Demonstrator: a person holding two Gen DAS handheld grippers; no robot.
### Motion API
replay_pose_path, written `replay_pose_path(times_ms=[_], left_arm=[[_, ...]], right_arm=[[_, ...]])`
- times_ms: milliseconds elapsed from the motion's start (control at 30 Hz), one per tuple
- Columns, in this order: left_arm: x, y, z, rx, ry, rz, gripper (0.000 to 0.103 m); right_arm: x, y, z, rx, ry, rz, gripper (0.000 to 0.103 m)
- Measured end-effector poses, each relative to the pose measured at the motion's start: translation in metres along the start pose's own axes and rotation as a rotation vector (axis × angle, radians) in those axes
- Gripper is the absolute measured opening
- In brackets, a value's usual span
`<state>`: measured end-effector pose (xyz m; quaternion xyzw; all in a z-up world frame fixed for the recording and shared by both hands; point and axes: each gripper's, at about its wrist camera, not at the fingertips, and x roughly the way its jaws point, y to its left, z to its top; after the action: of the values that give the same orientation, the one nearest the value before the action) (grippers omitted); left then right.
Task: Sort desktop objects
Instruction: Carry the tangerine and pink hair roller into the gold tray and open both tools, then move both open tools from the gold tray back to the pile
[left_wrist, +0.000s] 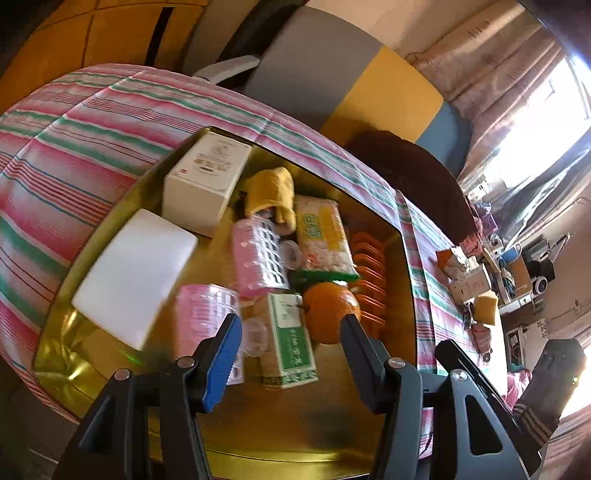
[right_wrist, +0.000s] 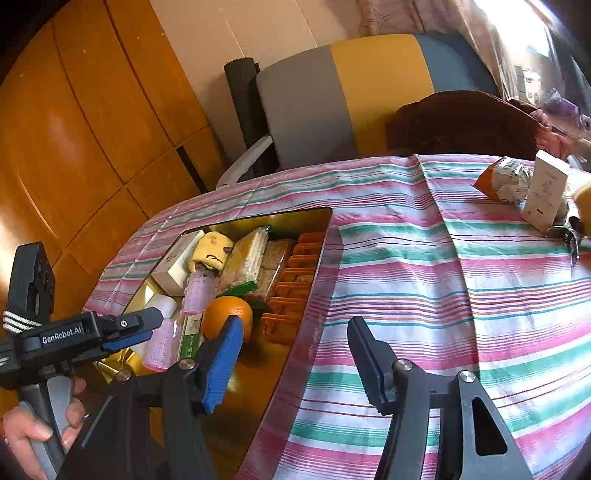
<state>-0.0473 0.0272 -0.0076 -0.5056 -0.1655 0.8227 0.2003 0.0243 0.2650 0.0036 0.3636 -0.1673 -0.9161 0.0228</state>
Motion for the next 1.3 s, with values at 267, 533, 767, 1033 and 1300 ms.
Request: replay_pose_path(times_ms=[267, 533, 767, 1033, 1300], left_arm=[[0.006, -0.021, -0.008, 0.038, 0.026, -0.010, 0.056], [0.011, -0.037, -0.012, 0.074, 0.051, -0.014, 0.056], [0.021, -0.065, -0.019, 0.128, 0.082, -0.020, 0.056], [0.045, -0.116, -0.030, 0.236, 0.147, -0.025, 0.056], [0.074, -0.166, -0.048, 0.382, 0.203, 0.050, 0.066]], right_arm=[[-0.007, -0.015, -0.001, 0.035, -0.013, -0.011, 0.060], [-0.014, -0.034, 0.000, 0.063, -0.032, -0.050, 0.061], [-0.021, -0.067, -0.003, 0.111, -0.035, -0.104, 0.061], [-0.041, -0.131, -0.014, 0.185, -0.059, -0.223, 0.062], [-0.074, -0.227, -0.010, 0.266, -0.099, -0.419, 0.062]])
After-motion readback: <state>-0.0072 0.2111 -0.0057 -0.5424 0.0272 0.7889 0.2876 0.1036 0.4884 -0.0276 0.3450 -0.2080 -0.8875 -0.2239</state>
